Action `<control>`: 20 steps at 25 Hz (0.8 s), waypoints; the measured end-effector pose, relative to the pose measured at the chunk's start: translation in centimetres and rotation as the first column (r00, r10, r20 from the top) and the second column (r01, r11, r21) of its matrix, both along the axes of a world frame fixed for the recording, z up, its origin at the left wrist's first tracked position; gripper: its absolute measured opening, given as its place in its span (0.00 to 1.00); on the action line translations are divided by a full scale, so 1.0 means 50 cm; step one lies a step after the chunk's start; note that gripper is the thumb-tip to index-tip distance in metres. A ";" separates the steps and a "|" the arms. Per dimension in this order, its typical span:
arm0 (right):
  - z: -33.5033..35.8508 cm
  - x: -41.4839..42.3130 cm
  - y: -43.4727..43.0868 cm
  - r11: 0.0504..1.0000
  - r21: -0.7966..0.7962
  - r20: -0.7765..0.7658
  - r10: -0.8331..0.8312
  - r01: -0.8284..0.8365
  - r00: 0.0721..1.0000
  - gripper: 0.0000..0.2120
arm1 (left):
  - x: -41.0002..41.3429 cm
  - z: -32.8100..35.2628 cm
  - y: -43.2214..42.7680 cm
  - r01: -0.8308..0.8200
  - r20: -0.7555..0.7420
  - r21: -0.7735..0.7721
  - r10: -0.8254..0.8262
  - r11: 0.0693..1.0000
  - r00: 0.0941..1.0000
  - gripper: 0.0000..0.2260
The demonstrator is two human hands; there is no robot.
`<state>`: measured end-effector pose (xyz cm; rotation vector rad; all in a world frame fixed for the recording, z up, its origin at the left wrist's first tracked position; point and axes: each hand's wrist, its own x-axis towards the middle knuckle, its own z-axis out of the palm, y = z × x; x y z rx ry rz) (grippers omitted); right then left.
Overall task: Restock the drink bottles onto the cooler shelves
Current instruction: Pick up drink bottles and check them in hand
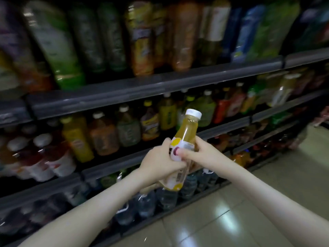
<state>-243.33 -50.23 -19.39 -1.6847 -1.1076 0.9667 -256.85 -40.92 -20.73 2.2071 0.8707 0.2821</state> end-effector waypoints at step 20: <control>0.074 1.131 -0.182 0.981 0.122 0.376 0.095 -0.151 0.922 0.22 | 1.128 0.055 -0.121 0.217 0.090 0.415 -0.277 0.884 0.957 0.35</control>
